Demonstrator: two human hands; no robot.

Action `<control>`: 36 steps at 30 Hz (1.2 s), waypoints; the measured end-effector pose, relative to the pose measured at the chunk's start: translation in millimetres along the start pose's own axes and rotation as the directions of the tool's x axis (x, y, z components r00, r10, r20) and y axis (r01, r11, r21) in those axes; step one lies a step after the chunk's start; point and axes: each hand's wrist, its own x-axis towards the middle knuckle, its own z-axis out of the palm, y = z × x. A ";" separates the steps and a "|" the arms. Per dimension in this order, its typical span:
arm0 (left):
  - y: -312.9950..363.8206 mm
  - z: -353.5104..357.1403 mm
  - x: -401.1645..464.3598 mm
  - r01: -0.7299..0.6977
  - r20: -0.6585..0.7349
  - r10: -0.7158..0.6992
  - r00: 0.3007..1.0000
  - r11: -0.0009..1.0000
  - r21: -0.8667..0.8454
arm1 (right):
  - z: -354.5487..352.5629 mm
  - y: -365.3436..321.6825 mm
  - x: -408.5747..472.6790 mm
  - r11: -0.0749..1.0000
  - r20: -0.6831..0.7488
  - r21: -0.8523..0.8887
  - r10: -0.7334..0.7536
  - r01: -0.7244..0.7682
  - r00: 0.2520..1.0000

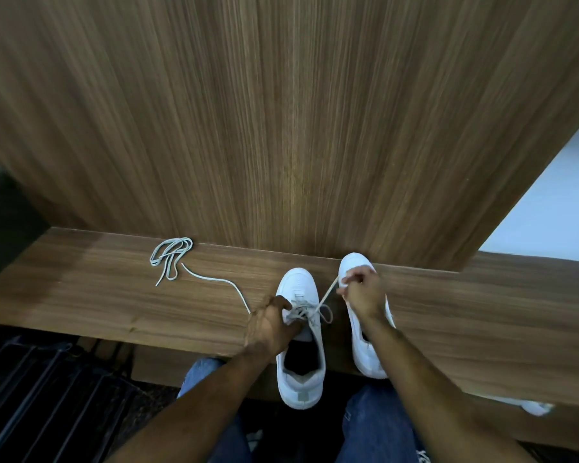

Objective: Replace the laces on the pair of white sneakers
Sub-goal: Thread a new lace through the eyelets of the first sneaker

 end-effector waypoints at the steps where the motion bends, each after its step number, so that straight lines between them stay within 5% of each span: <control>1: -1.1 -1.8 0.2 0.027 0.009 -0.027 1.000 1.000 -0.007 | -8.0 -11.5 3.2 0.973 -0.090 0.232 0.010 0.011 0.996; 4: -0.9 -3.7 -0.2 0.055 0.047 -0.056 0.997 0.998 0.017 | -27.5 -35.3 10.2 0.798 -0.238 0.591 0.031 0.119 0.971; 7: 1.2 -3.1 -0.3 0.068 0.053 -0.070 0.996 0.997 0.029 | -31.2 -23.6 8.8 0.978 -0.284 0.107 -0.141 0.177 0.948; 10: 2.3 -3.0 1.6 0.083 0.059 -0.084 0.995 0.996 0.033 | -19.4 7.7 -9.2 0.894 -0.012 -0.348 -0.305 0.281 0.952; 14: 2.8 -2.9 1.2 0.090 0.046 -0.093 0.995 0.993 0.072 | 4.7 33.1 -36.8 0.641 0.406 -0.519 -0.397 0.565 0.823; 21: 4.4 -4.0 -1.8 0.114 0.050 -0.117 0.992 0.992 0.059 | 19.3 31.0 -37.1 0.387 0.504 -0.728 -0.256 0.565 0.825; 24: 3.8 -4.5 -1.3 0.118 0.053 -0.121 0.991 0.991 0.060 | 9.3 14.8 -26.8 0.542 0.353 -0.659 -0.390 0.522 0.850; 27: 3.1 -4.7 -1.6 0.119 0.063 -0.124 0.990 0.990 0.079 | -9.9 -17.4 -11.8 0.881 -0.128 -0.290 -0.423 0.373 0.897; 30: 3.6 -3.4 -0.4 0.132 0.059 -0.138 0.989 0.987 0.089 | -35.5 -46.5 1.4 0.883 -0.387 -0.151 -0.466 0.444 0.796; 33: 5.3 -3.3 -0.3 0.138 0.045 -0.143 0.989 0.985 0.106 | -45.0 -43.5 9.8 0.861 -0.327 -0.275 -0.502 0.427 0.801; 36: 5.7 -2.3 -0.9 0.137 0.035 -0.142 0.989 0.984 0.114 | -35.1 -10.0 1.4 0.717 0.013 -0.606 -0.424 0.345 0.906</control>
